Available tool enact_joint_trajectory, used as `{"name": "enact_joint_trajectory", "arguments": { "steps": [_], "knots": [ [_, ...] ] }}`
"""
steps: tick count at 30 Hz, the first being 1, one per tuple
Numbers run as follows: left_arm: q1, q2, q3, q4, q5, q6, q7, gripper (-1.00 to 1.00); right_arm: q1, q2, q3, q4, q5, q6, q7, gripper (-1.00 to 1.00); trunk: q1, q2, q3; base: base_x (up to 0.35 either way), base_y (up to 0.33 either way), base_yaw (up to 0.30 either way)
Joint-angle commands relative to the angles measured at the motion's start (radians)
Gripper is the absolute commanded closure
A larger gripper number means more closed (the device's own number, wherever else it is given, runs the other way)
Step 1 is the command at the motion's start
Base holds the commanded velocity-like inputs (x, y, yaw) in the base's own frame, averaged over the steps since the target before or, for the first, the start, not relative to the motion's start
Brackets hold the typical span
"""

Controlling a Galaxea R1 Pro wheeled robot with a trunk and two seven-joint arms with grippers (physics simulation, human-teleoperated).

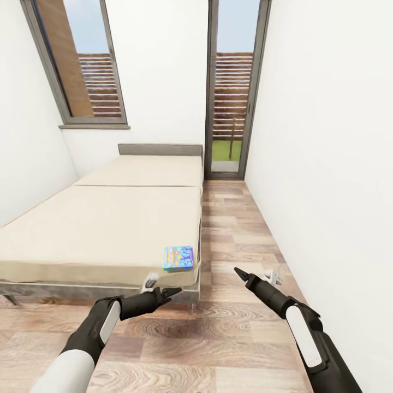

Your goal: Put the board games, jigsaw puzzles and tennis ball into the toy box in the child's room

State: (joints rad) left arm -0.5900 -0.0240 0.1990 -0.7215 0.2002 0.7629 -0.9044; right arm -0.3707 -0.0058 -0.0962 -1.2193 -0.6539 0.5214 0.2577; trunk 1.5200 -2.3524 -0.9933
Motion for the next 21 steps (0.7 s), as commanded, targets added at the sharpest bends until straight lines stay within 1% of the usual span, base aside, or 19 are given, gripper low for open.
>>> {"name": "enact_joint_trajectory", "arguments": {
  "steps": [1, 6, 14, 21],
  "knots": [
    [-0.001, -0.001, 0.003, 0.000, 0.000, 0.006, -0.002, -1.00, -0.001, 0.000, -0.002, -0.001, -0.003, 0.006, 0.002, -1.00, -0.001, 0.000, -0.001, -0.257, 0.000, 0.000],
    [-0.001, -0.001, 0.005, 0.000, 0.000, 0.005, -0.002, -1.00, -0.001, -0.001, -0.002, -0.001, -0.004, 0.006, 0.003, -1.00, -0.001, 0.000, -0.001, -0.159, 0.000, 0.000],
    [-0.001, -0.003, 0.008, 0.001, 0.000, -0.002, 0.004, -1.00, -0.001, -0.001, -0.002, 0.000, -0.004, 0.006, 0.003, -1.00, -0.001, 0.000, -0.001, -0.023, 0.000, 0.000],
    [-0.001, -0.004, 0.009, 0.004, -0.001, -0.005, 0.011, -1.00, -0.001, 0.000, -0.002, 0.000, -0.003, 0.006, 0.003, -1.00, 0.026, -0.049, -0.023, -0.002, 0.000, 0.000]
  ]
}}
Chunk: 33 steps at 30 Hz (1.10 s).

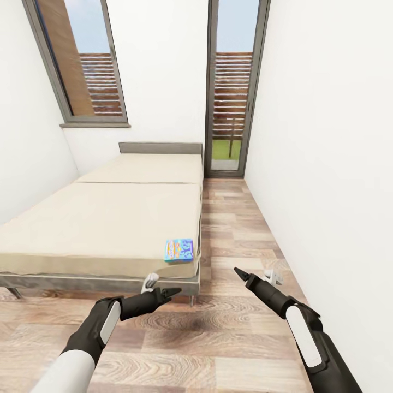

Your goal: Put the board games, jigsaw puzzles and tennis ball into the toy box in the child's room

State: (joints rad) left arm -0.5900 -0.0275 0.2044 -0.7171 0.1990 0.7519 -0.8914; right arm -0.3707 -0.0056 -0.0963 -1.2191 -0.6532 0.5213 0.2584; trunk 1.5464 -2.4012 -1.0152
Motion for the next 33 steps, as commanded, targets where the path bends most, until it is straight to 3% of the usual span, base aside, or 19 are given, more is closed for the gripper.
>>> {"name": "enact_joint_trajectory", "arguments": {
  "steps": [1, 7, 13, 16, 24, 28, 29, 33],
  "knots": [
    [-0.001, -0.001, 0.004, 0.000, 0.001, 0.003, -0.001, -1.00, -0.001, 0.000, -0.002, 0.000, -0.004, 0.006, 0.002, -1.00, 0.004, -0.008, -0.004, 0.000, 0.000, 0.000],
    [-0.001, 0.000, 0.018, 0.003, 0.002, -0.011, 0.000, -1.00, -0.001, 0.000, -0.002, 0.000, -0.004, 0.006, 0.002, -1.00, 0.027, -0.050, -0.023, 0.000, 0.000, 0.000],
    [-0.001, -0.001, 0.071, 0.004, 0.002, -0.023, 0.001, -1.00, -0.001, -0.001, -0.002, 0.000, -0.003, 0.006, 0.002, -1.00, 0.050, -0.092, -0.042, 0.000, 0.000, 0.000],
    [-0.001, -0.003, 0.103, 0.004, 0.001, -0.046, 0.002, -1.00, -0.001, -0.001, -0.002, 0.000, -0.003, 0.006, 0.002, -1.00, 0.050, -0.092, -0.042, 0.000, 0.000, 0.000],
    [-0.001, 0.001, 0.145, 0.004, 0.003, -0.106, 0.000, -1.00, -0.001, 0.000, -0.001, 0.000, -0.003, 0.006, 0.002, -1.00, 0.050, -0.092, -0.042, 0.000, 0.000, 0.000],
    [-0.001, 0.003, 0.207, 0.004, 0.004, -0.113, -0.007, -1.00, -0.001, -0.001, -0.001, -0.001, -0.003, 0.007, 0.002, -1.00, 0.050, -0.092, -0.042, 0.000, 0.000, 0.000],
    [-0.001, 0.004, 0.239, 0.004, 0.005, -0.114, -0.006, -1.00, -0.001, -0.002, -0.001, -0.002, -0.003, 0.007, 0.002, -1.00, 0.054, -0.099, -0.045, 0.000, 0.000, 0.000],
    [-0.002, 0.002, 0.303, 0.002, 0.005, -0.116, -0.001, -1.00, -0.001, -0.002, -0.001, -0.002, -0.003, 0.008, 0.002, -1.00, 0.055, -0.100, -0.060, 0.000, 0.000, 0.000]
  ]
}}
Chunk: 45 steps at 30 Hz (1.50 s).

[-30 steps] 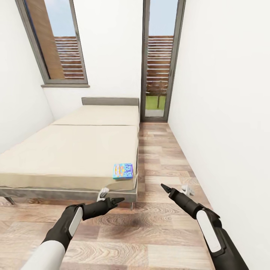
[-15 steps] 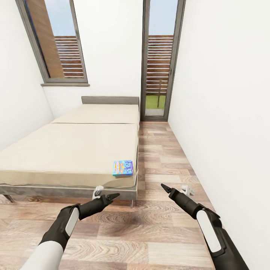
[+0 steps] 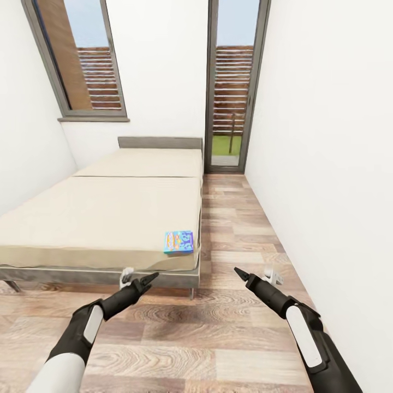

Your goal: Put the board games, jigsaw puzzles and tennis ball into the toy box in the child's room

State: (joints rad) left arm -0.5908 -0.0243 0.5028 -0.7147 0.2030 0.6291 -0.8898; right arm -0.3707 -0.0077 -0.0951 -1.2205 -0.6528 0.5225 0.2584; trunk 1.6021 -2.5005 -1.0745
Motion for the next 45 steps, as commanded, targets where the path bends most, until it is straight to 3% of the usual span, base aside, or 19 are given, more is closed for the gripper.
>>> {"name": "enact_joint_trajectory", "arguments": {
  "steps": [1, 7, 14, 16, 20, 25, 36, 40, 45],
  "knots": [
    [-0.001, -0.001, 0.012, -0.001, 0.001, 0.007, -0.002, -1.00, -0.001, 0.000, -0.002, 0.000, -0.004, 0.006, 0.002, -1.00, 0.000, -0.001, -0.005, 0.000, 0.000, 0.000],
    [-0.004, -0.005, 0.042, -0.002, 0.001, 0.008, 0.000, -1.00, -0.001, -0.001, -0.002, -0.003, -0.004, 0.007, 0.003, -1.00, 0.003, -0.002, -0.028, 0.000, 0.000, 0.000],
    [-0.004, -0.023, 0.048, -0.002, 0.006, 0.001, 0.001, -1.00, -0.001, 0.002, 0.000, -0.010, -0.004, 0.007, 0.004, -1.00, 0.006, -0.004, -0.055, 0.000, 0.000, 0.000],
    [-0.004, -0.029, 0.049, -0.002, 0.019, 0.000, 0.002, -1.00, -0.001, 0.003, 0.002, -0.012, -0.004, 0.007, 0.004, -1.00, 0.007, -0.004, -0.063, 0.000, 0.000, 0.000],
    [-0.004, -0.051, 0.047, -0.002, 0.090, -0.018, 0.007, -1.00, -0.001, 0.006, 0.009, -0.030, -0.004, 0.007, 0.005, -1.00, 0.009, -0.005, -0.078, 0.000, 0.000, 0.000],
    [-0.005, -0.062, 0.044, -0.002, 0.137, -0.041, 0.017, -1.00, -0.001, 0.007, 0.011, -0.079, -0.004, 0.011, 0.006, -1.00, 0.011, -0.006, -0.098, 0.000, 0.000, 0.000],
    [-0.005, -0.060, 0.040, -0.008, 0.155, -0.052, 0.003, -1.00, -0.001, 0.005, 0.011, -0.171, -0.012, 0.040, 0.017, -1.00, 0.016, -0.009, -0.140, 0.000, 0.000, 0.000],
    [-0.004, -0.059, 0.039, -0.016, 0.156, -0.050, -0.022, -1.00, -0.001, 0.006, 0.012, -0.175, -0.016, 0.058, 0.018, -1.00, 0.018, -0.010, -0.156, 0.000, 0.000, 0.000],
    [-0.004, -0.059, 0.026, -0.040, 0.156, -0.046, -0.158, -1.00, -0.001, 0.000, 0.005, -0.176, -0.018, 0.066, 0.019, -1.00, 0.020, -0.011, -0.175, 0.000, 0.000, 0.000]
  ]
}}
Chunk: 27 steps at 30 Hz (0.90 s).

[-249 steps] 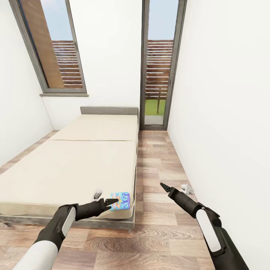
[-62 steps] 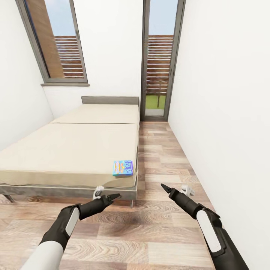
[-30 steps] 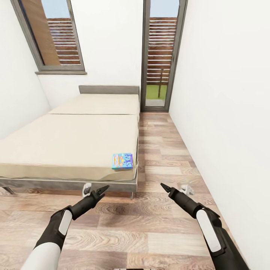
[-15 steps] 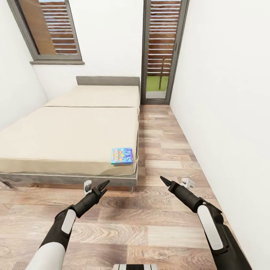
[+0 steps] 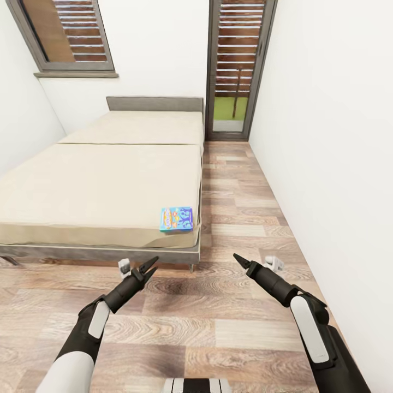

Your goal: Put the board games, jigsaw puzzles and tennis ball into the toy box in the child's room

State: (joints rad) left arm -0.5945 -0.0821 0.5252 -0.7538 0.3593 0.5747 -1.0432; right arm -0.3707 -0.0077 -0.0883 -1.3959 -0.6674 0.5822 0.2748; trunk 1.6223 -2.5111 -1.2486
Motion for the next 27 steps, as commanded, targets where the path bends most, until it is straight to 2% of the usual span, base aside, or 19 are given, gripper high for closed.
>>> {"name": "enact_joint_trajectory", "arguments": {
  "steps": [1, 4, 7, 11, 17, 27],
  "knots": [
    [-0.001, -0.001, -0.003, -0.004, -0.001, 0.008, -0.024, -1.00, -0.001, 0.000, -0.002, 0.000, -0.003, 0.007, 0.003, -1.00, 0.000, -0.001, -0.005, 0.000, 0.000, 0.000],
    [-0.001, -0.001, -0.039, -0.024, -0.003, 0.009, -0.084, -1.00, -0.001, 0.000, -0.001, 0.000, -0.003, 0.008, 0.003, -1.00, 0.002, -0.001, -0.016, 0.000, 0.000, 0.000],
    [-0.001, 0.000, -0.080, -0.052, -0.003, 0.010, -0.112, -1.00, -0.001, 0.000, 0.000, 0.000, -0.003, 0.008, 0.003, -1.00, 0.002, -0.001, -0.016, 0.000, 0.000, 0.000],
    [0.000, 0.000, -0.106, -0.086, -0.003, 0.014, -0.127, -1.00, -0.001, 0.000, 0.001, 0.000, -0.003, 0.008, 0.003, -1.00, 0.002, -0.001, -0.016, 0.000, 0.000, 0.000],
    [0.001, 0.000, -0.116, -0.102, -0.002, 0.028, -0.132, -1.00, -0.001, 0.000, 0.001, 0.002, -0.003, 0.007, 0.003, -1.00, 0.002, -0.001, -0.016, 0.000, 0.000, 0.000],
    [0.002, 0.003, -0.111, -0.107, 0.001, 0.029, -0.133, -1.00, -0.001, 0.001, 0.004, 0.003, -0.003, 0.007, 0.003, -1.00, 0.002, -0.001, -0.016, 0.021, 0.000, 0.000]
  ]
}}
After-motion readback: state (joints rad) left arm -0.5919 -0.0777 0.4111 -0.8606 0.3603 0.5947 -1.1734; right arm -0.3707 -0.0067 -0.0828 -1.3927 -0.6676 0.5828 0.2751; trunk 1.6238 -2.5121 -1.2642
